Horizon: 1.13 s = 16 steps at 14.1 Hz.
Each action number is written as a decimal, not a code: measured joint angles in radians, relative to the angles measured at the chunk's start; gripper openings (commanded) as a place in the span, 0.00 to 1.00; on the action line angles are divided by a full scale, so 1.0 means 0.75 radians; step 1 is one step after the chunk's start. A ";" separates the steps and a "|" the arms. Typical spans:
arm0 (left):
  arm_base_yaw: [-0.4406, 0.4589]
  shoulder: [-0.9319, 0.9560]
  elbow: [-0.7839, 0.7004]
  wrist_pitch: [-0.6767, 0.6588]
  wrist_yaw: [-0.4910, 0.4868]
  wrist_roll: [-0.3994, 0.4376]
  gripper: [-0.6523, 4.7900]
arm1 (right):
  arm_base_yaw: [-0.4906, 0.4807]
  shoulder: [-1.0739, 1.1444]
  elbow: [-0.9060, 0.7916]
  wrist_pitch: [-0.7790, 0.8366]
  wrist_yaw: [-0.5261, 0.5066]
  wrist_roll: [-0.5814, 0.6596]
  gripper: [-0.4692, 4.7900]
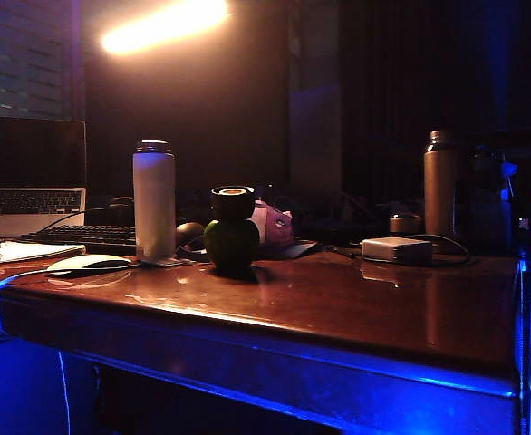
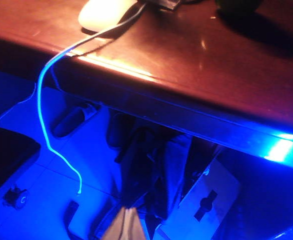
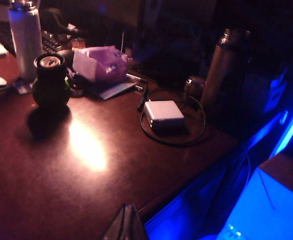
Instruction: Stack the black thermos bottle cap from the table onto the green apple.
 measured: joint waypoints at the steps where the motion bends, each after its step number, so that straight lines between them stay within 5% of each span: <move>1: -0.001 0.000 0.000 -0.001 -0.001 -0.001 0.12 | 0.000 -0.001 -0.009 0.009 0.038 0.068 0.08; 5: -0.001 0.000 0.000 -0.001 0.000 -0.001 0.12 | -0.001 -0.003 -0.236 0.010 0.045 0.384 0.08; 14: -0.001 0.000 0.000 0.000 0.000 0.000 0.12 | -0.007 -0.003 -0.472 0.168 0.041 0.285 0.08; 16: -0.001 -0.001 0.000 -0.001 0.000 0.000 0.12 | -0.113 -0.009 -0.482 0.214 0.038 0.284 0.08</move>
